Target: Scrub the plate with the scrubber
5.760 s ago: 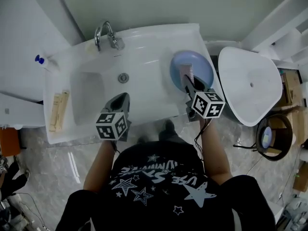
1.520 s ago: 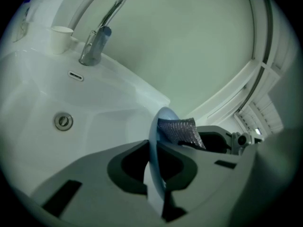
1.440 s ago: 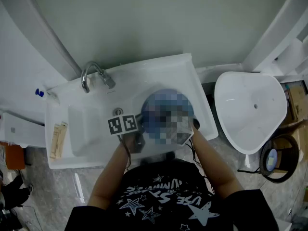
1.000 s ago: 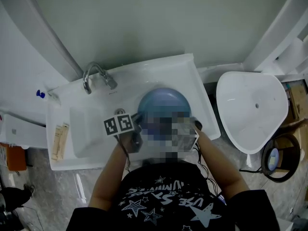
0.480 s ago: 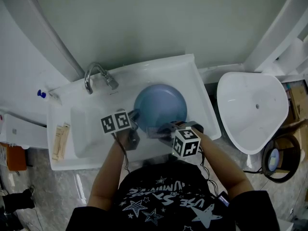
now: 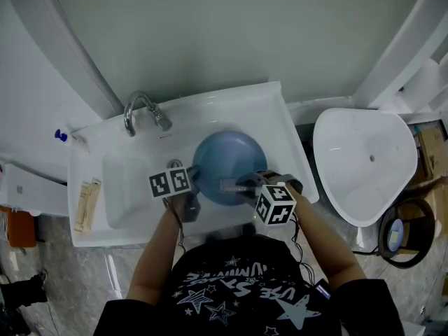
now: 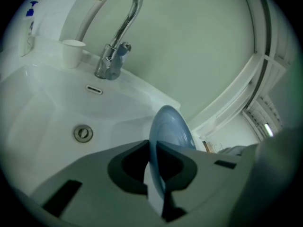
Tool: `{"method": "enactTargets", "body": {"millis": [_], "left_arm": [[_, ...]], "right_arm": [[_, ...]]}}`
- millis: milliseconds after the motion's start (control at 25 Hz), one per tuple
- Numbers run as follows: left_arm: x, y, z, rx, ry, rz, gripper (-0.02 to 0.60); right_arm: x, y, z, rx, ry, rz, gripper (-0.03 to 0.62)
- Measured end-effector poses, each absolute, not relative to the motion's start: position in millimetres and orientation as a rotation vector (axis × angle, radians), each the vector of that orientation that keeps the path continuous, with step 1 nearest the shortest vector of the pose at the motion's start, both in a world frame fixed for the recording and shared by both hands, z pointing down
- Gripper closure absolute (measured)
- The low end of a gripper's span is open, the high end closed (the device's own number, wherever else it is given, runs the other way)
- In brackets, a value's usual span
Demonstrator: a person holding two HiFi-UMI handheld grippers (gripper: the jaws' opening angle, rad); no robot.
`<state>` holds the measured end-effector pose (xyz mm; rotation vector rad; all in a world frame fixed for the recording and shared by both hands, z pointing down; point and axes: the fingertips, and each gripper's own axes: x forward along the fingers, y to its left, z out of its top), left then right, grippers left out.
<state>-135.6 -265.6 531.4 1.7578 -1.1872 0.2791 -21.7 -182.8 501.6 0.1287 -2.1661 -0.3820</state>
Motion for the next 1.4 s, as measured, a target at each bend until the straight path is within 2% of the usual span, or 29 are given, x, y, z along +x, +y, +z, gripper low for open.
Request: {"method": "enactTargets", "body": {"millis": [200,360,1000,1400], "left_arm": [[-114,-253,527,1.757,-1.125,0.235,0.552],[-98,-251,518,1.784,-1.087,0.228,0.552],[-101,-258,510,1.764,-1.084,0.192,0.552],[-110,-260,514,1.745,-1.095,0.155,0.552]], "right_arm": [[-19,-237,471,0.465,-2.179,-0.457,0.514],[-18,-262,468,0.539,-2.124,-0.483,0.514],[-37,-215,487,0.264,-2.176,-0.439,0.514],[-26,-165,496,0.09,-2.189,-0.346,0.514]]}}
